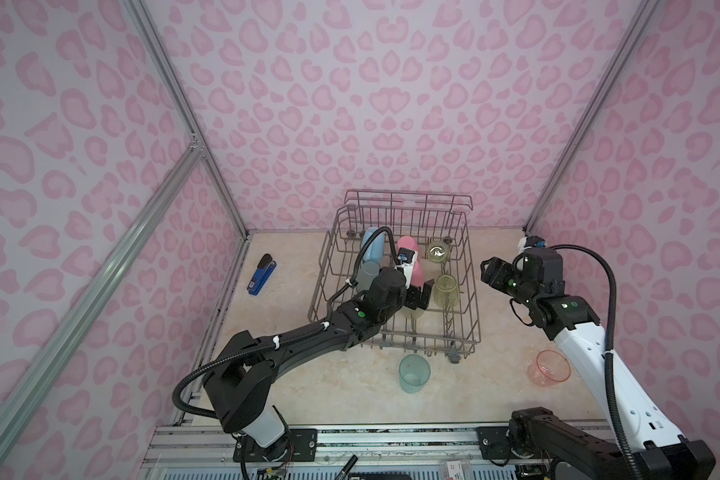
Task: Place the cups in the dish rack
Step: 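Open left gripper to release the cup while right arm reaches toward pink cup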
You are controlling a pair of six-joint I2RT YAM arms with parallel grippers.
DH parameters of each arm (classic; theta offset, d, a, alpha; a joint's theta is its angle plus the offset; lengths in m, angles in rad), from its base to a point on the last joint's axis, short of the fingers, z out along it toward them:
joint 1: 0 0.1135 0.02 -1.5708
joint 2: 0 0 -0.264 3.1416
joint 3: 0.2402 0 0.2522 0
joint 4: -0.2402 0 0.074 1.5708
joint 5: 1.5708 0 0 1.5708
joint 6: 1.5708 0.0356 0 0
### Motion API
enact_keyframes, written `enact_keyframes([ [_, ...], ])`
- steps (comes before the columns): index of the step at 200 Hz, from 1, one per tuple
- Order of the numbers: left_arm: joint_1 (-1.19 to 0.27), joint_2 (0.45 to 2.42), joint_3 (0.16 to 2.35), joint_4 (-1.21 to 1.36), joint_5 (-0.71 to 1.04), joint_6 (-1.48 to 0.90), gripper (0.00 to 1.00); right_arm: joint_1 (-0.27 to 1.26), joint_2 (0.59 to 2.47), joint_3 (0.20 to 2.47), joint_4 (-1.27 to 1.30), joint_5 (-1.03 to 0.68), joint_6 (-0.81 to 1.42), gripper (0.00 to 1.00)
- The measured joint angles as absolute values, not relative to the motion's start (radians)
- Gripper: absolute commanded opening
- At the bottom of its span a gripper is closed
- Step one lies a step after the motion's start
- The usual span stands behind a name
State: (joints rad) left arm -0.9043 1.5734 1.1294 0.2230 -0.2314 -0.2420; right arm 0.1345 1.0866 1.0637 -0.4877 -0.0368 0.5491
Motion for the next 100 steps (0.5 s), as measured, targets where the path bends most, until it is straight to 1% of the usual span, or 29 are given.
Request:
enact_keyframes([
  [26, -0.901, 1.501, 1.123, 0.174, -0.204, -0.235, 0.97, 0.116, 1.081, 1.075, -0.543, 0.009, 0.587, 0.81],
  [47, -0.892, 1.43, 1.097, 0.152, -0.171, -0.222, 0.97, 0.104, 1.085, 1.095, -0.611, 0.043, 0.626, 0.77],
  [100, -0.871, 1.318, 1.034, 0.091, -0.084, -0.183, 0.97, 0.068, 1.08, 1.145, -0.812, 0.125, 0.735, 0.75],
])
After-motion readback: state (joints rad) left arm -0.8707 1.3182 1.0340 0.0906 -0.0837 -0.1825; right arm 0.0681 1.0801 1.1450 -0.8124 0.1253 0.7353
